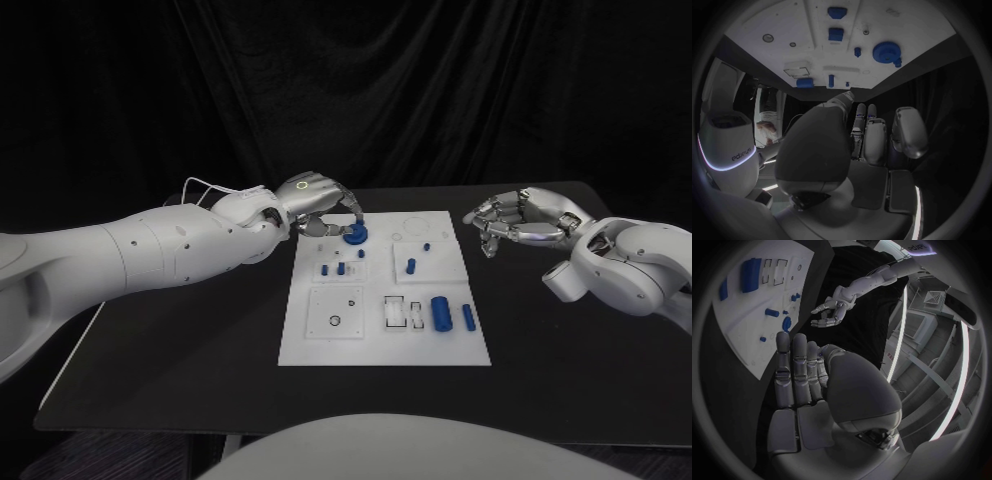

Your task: Assemble the parts on the task board

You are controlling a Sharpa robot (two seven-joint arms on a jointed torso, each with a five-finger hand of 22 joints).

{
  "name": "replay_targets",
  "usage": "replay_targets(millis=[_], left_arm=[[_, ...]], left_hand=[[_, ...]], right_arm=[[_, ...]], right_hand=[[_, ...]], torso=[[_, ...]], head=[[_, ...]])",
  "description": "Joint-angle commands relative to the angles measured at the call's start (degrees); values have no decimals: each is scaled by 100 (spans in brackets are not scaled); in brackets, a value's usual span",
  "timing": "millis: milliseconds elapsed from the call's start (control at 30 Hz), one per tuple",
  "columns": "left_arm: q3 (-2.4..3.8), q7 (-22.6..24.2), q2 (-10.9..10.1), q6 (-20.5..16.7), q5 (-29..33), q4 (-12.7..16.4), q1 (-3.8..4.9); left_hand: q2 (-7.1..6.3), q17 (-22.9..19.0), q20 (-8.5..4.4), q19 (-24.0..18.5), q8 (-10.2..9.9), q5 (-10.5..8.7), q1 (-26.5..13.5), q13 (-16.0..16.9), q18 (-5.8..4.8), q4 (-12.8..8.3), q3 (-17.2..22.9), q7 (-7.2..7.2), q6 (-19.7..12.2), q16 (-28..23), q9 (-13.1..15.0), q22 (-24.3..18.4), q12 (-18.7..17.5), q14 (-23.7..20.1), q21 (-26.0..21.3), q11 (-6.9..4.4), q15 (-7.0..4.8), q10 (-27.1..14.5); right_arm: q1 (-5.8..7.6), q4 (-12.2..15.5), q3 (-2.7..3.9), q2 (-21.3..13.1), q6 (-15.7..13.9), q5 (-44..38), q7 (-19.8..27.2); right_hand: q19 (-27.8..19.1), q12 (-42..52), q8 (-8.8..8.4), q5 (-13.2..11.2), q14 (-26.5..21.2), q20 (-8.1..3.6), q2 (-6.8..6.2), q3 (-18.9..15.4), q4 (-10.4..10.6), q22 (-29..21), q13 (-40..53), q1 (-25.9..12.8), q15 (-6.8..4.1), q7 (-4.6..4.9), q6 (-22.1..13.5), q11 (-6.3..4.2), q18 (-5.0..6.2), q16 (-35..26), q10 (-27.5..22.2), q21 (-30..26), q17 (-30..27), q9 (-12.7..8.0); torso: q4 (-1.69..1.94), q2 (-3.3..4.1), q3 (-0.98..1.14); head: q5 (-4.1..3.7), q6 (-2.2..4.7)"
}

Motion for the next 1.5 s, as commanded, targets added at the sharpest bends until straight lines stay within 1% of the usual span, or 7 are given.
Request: replay_targets(millis=[33, 233, 300, 533, 667, 1200, 1500], left_arm=[[8, -261, -39, 265, -572, 116, 61], [8, -554, -49, 514, -632, 245, 161], [8, -626, -46, 593, -639, 282, 180], [8, -794, 32, 888, -649, 310, 220], [8, -875, 89, 1066, -651, 293, 225], [7, -924, 276, 1240, -652, 198, 220], [7, -850, 364, 1204, -652, 132, 208]], left_hand=[[-25, -26, -15, 44, -71, -9, 142, -76, 76, -21, -20, -31, -51, 20, -58, 568, -9, 305, -52, -5, -55, -75], [-18, -34, 25, 57, -27, -6, 347, -191, 78, -26, 22, 12, 159, 49, -108, 535, 112, 292, -134, 66, -6, -104], [-31, -100, 46, 39, -54, -48, 326, -206, 85, 3, -8, -54, 133, 12, -141, 506, 196, 265, -221, 152, 34, -100], [-17, -202, 76, 12, -19, -68, 319, -202, 100, 6, -27, -8, 212, -42, -160, 474, 372, 218, -326, 156, 52, -59], [-25, -280, 108, -7, -58, -100, 271, -207, 106, 10, -81, -57, 124, -83, -199, 452, 462, 185, -400, 235, 94, -125], [4, -440, 153, -44, -27, -88, 276, -192, 121, -8, -124, -103, 132, -181, -219, 420, 633, 119, -513, 266, 128, -142], [46, -439, 162, -32, 75, -32, 335, -139, 115, -23, -87, -97, 259, -161, -203, 442, 835, 114, -480, 251, 127, -47]], right_arm=[[36, 57, -2, -15, -46, -191, 69], [91, 200, -1, -93, -54, -214, 74], [102, 232, -1, -104, -51, -216, 82], [117, 299, -1, -112, -67, -220, 182], [117, 306, -1, -104, -175, -221, 356], [96, 201, -2, -59, -160, -215, 507], [70, 166, -2, -87, -47, -214, 393]], right_hand=[[-22, 26, 40, -28, 19, -18, -61, -32, -4, 6, -10, -14, -15, 4, 53, -33, 108, 23, 22, 30, -11, 8], [-19, 22, 47, -40, 23, -20, -70, -36, -3, 5, -14, -11, -18, -1, 64, -37, 109, 22, 27, 31, -14, 10], [-18, 21, 48, -43, 24, -20, -72, -37, -3, 5, -15, -11, -18, -2, 66, -38, 109, 21, 27, 31, -15, 10], [-15, 18, 53, -51, 29, -23, -70, -35, -3, 5, -19, -3, -22, -7, 75, -42, 109, 21, 33, 33, -18, 11], [7, 21, 63, -53, 66, -34, -66, -25, -13, 5, -26, 31, -37, -17, 94, -55, 113, 32, 74, 44, -23, 13], [34, 19, 55, -36, 104, -46, -59, -17, -11, 7, -36, 52, -49, -22, 83, -64, 113, 40, 114, 58, -30, 7], [36, 17, 53, -36, 106, -47, -56, -16, -7, 7, -38, 51, -49, -21, 80, -63, 112, 39, 116, 59, -31, 6]], torso=[[-9, 68, -22], [-27, 250, -33], [-25, 304, -32], [21, 487, -45], [29, 577, -29], [9, 680, 28], [-4, 665, 20]], head=[[-8, -1], [16, -1], [3, -1], [-66, -1], [-64, -1], [-109, -1], [-102, -1]])
